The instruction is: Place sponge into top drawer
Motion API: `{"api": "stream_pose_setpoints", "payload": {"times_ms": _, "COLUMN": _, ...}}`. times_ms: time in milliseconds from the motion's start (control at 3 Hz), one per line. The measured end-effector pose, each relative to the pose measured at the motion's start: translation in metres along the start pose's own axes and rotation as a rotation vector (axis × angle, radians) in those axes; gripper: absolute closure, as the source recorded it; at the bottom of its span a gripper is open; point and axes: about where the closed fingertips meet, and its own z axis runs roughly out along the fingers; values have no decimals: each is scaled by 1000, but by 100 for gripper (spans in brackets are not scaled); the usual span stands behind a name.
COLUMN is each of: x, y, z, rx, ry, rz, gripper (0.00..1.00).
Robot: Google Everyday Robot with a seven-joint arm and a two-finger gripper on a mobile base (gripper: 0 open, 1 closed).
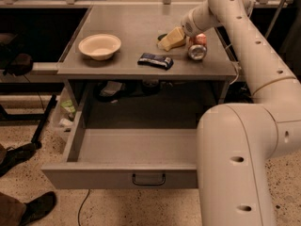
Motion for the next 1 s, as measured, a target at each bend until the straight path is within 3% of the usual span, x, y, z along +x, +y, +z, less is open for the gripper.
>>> {"api": "stream_pose_setpoints", "payload": {"times_ms": 333, "x": 1, "y": 3, "z": 9, "rx": -21, "ry": 42, "rz": -13, "gripper": 0}}
{"api": "stream_pose_setpoints", "payload": {"times_ms": 1000, "x": 2, "y": 10, "z": 17, "rx": -42, "ry": 60, "rz": -11, "gripper": 0}}
